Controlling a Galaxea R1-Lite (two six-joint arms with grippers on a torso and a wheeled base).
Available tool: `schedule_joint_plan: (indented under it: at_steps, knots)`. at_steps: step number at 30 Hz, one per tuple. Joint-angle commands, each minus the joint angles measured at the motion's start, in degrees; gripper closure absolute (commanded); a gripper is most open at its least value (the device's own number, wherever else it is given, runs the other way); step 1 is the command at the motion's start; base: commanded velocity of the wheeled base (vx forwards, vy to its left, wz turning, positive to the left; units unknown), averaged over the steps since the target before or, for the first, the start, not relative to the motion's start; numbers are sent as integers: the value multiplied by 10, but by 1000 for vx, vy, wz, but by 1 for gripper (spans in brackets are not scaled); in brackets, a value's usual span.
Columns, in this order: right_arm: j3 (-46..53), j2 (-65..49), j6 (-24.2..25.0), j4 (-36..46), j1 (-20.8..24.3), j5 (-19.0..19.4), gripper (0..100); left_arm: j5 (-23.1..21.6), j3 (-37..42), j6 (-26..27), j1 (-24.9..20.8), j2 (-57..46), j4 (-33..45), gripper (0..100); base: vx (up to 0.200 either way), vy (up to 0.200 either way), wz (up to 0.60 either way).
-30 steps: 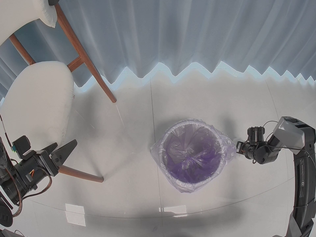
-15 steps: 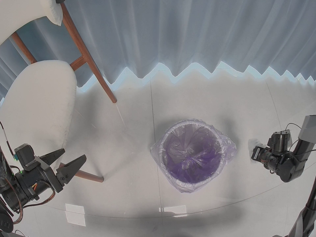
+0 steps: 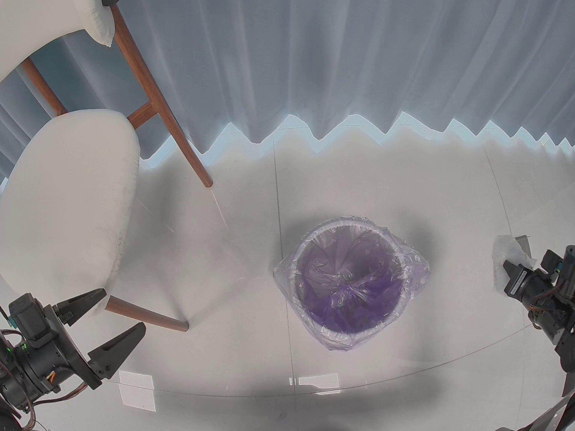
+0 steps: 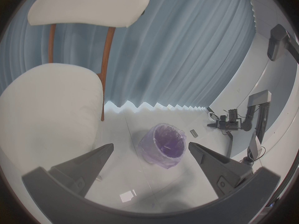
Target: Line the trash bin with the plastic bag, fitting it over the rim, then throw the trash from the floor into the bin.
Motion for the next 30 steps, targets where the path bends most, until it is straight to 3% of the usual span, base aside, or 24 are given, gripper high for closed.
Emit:
schedule_joint_plan:
  at_steps: [1,5,11,15,23,25,30]
  knots:
    - [59,-147,4,5,3,0,100,-1,15,15,39,-55,-3,0,0,0,0]
    - [59,-197,-8,42,3,0,100,10,15,13,79,-102,6,0,0,0,0]
    - [59,-229,-44,57,3,-1,100,71,15,10,87,-175,55,0,0,0,0]
    - [59,-285,-74,117,-1,-2,100,98,15,9,99,-284,165,0,0,0,0]
    - [59,-434,-97,256,-12,-1,100,81,15,-3,175,-572,449,0,0,0,0]
    - [59,-477,-106,307,-11,-1,100,73,15,2,174,-585,497,0,0,0,0]
    - [59,-563,-116,390,-10,-1,100,70,15,25,174,-585,500,0,0,0,0]
